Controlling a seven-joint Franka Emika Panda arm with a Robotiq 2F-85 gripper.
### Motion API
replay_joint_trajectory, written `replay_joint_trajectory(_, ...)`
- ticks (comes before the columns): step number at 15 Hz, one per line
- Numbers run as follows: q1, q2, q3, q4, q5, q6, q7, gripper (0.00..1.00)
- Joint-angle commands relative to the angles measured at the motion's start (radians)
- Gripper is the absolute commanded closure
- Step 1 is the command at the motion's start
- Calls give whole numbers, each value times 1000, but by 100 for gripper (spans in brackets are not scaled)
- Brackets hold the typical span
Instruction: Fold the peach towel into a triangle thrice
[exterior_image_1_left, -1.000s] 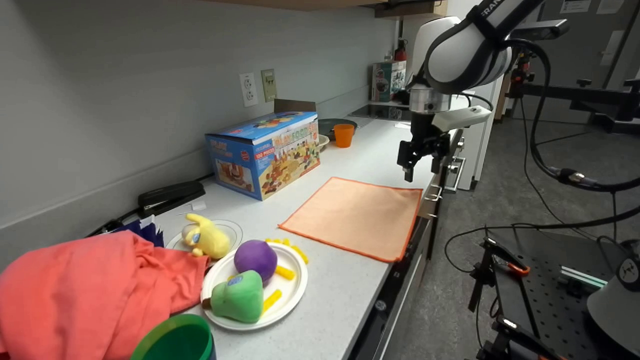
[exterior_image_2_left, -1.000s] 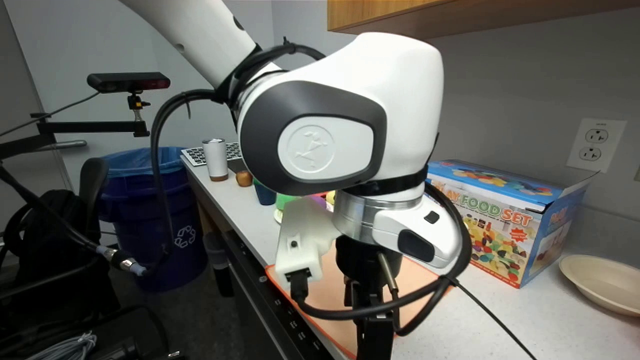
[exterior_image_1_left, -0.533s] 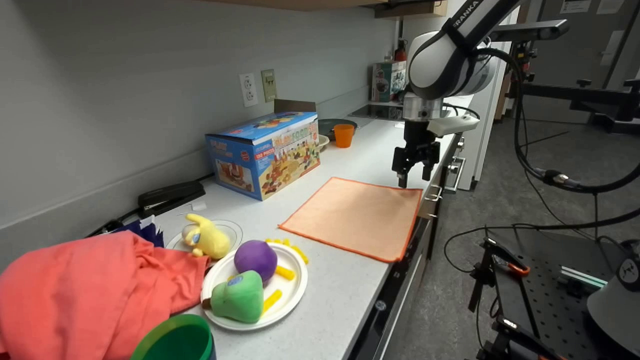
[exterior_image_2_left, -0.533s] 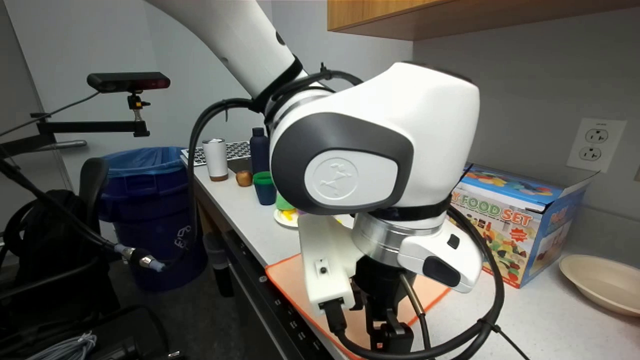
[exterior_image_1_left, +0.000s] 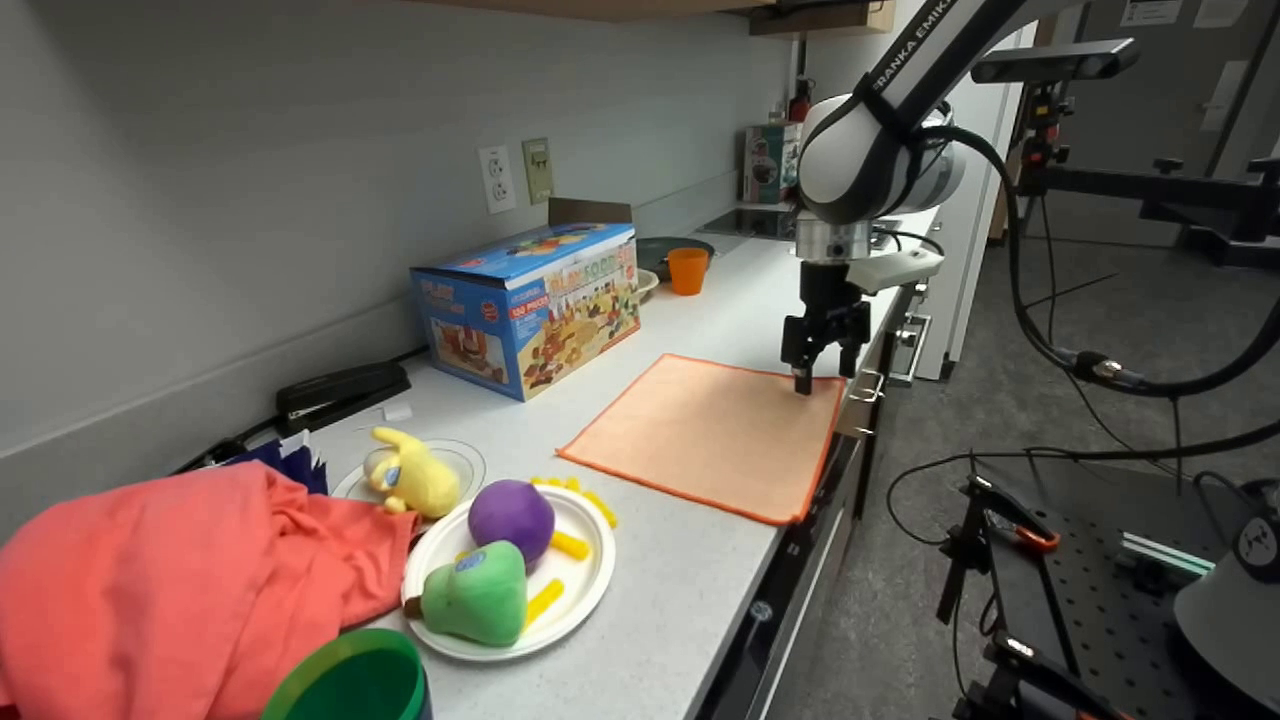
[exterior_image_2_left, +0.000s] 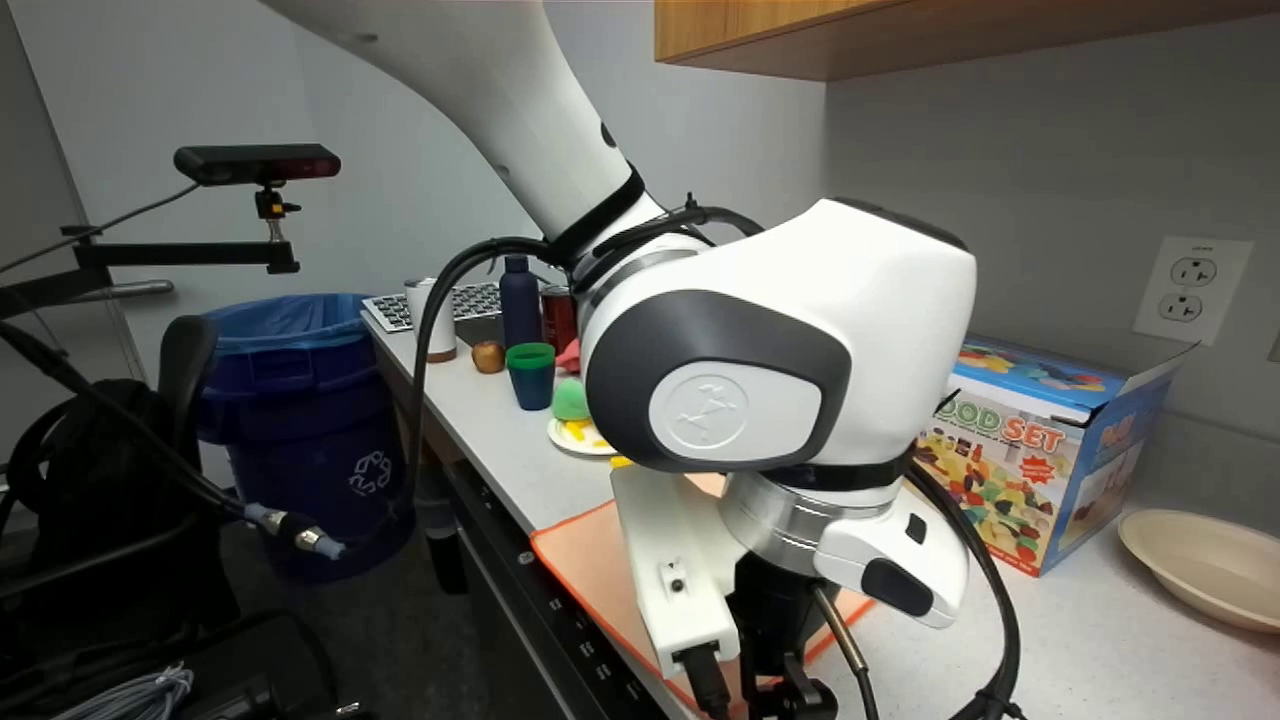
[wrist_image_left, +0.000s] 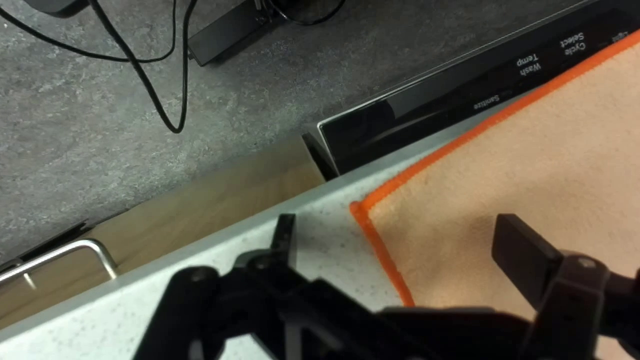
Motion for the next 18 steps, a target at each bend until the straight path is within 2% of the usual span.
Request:
replay_joint_trajectory(1,-2,28,14,29,43,-1,-50,14)
replay_joint_trajectory(2,0,25,17,28,43,-3,-51,26)
replay_joint_trajectory(11,14,-62,24,5,2,-61,16,95)
replay_joint_trajectory(12,13,-71,21,8,-1,-79,19,100)
replay_joint_trajectory(18,37,-150,42,13,-47,-168,83,100)
